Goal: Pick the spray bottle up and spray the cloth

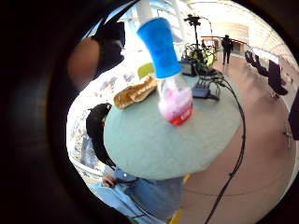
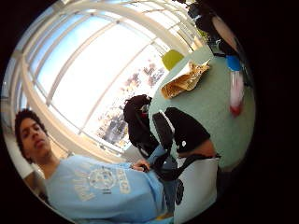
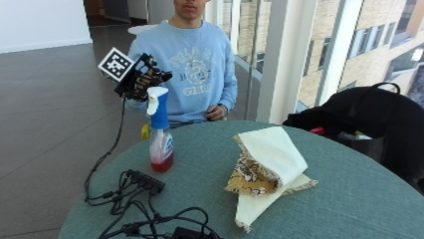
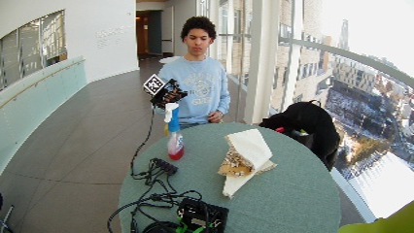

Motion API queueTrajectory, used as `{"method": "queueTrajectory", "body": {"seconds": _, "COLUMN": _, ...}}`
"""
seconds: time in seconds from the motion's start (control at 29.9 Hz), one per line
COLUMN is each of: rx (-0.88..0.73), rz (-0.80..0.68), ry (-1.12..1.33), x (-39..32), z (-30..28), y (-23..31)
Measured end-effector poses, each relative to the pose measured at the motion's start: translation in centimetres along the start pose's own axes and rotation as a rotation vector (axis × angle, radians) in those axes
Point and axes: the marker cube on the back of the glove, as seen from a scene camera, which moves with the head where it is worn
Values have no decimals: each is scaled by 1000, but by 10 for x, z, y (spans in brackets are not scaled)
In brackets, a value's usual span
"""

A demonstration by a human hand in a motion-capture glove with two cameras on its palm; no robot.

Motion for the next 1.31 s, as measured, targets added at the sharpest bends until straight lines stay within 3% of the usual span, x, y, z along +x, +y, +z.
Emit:
{"method": "queueTrajectory", "body": {"seconds": 0.1, "rx": -43, "rz": 116, "ry": -127, "x": 23, "z": -8, "y": -6}}
{"method": "queueTrajectory", "body": {"seconds": 0.27, "rx": 96, "rz": 237, "ry": -268, "x": 61, "z": 14, "y": -38}}
{"method": "queueTrajectory", "body": {"seconds": 0.54, "rx": 82, "rz": 357, "ry": -360, "x": 98, "z": 56, "y": -64}}
{"method": "queueTrajectory", "body": {"seconds": 0.87, "rx": 43, "rz": 411, "ry": -359, "x": 110, "z": 81, "y": -70}}
{"method": "queueTrajectory", "body": {"seconds": 1.31, "rx": 201, "rz": 419, "ry": -257, "x": 116, "z": 102, "y": -88}}
